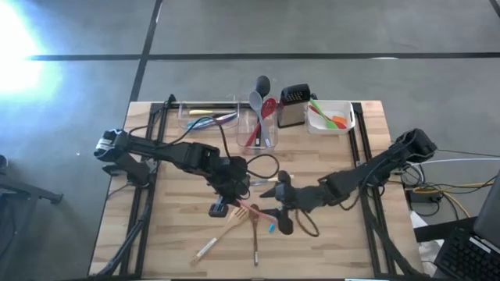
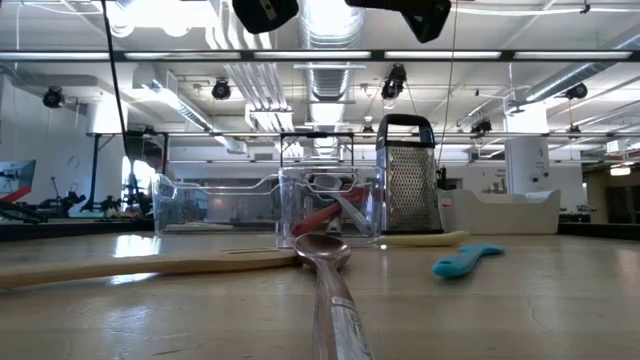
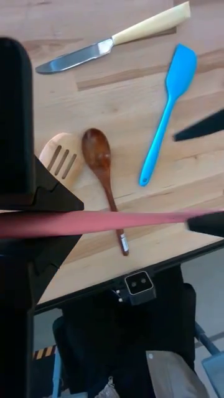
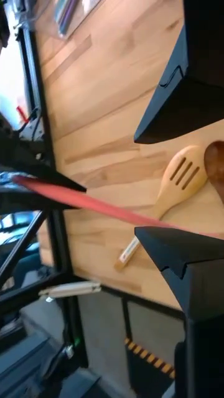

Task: Pick & Place Kitchen Items
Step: Put the pink spatula into the white bin

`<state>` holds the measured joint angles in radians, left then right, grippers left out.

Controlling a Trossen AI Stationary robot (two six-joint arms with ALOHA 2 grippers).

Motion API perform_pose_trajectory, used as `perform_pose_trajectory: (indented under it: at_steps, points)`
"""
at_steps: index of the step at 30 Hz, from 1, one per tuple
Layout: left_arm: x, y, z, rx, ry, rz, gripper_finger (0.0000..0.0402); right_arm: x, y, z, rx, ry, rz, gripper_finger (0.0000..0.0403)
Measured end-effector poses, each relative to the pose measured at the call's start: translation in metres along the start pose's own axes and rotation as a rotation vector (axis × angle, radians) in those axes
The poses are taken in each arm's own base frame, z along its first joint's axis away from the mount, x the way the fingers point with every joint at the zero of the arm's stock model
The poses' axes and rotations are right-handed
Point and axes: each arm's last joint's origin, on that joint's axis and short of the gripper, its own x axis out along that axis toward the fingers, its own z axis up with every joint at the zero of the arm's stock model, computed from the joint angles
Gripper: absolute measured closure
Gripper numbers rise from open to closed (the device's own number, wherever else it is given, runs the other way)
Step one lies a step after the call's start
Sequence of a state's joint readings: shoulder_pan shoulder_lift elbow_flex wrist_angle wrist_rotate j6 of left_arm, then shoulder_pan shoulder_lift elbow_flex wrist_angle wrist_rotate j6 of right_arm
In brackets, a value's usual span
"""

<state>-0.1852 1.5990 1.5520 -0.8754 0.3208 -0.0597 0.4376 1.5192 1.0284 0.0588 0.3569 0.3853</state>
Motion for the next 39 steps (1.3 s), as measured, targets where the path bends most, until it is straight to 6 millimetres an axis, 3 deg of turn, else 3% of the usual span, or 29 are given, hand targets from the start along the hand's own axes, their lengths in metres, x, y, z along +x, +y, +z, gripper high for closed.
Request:
perform_pose_trajectory:
  at_steps: [8,17,21,26,33,35,39]
  points:
    - [0.0,0.0,0.0,-0.001,0.004,0.007,0.0367,0.02,0.013,0.019,-0.019,0.095,0.028,0.019]
    - [0.0,0.0,-0.001,-0.006,0.015,0.007,0.0367,0.041,0.018,0.027,-0.048,0.205,-0.041,0.0222]
    - [0.0,0.0,-0.002,-0.008,0.016,0.008,0.0367,0.044,0.017,0.028,-0.049,0.194,-0.073,0.0263]
    - [0.0,0.001,-0.002,-0.009,0.015,0.018,0.0367,0.043,0.016,0.028,-0.058,0.19,-0.089,0.037]
    - [0.0,0.002,-0.002,-0.012,0.016,0.079,0.0367,0.042,0.014,0.027,-0.057,0.208,-0.109,0.0389]
    - [0.0,0.002,-0.002,-0.019,0.011,0.083,0.0351,0.041,0.013,0.027,-0.066,0.208,-0.128,0.039]
    - [0.0,0.002,-0.001,0.005,0.005,0.075,0.0268,0.04,0.012,0.025,-0.092,0.226,-0.156,0.0392]
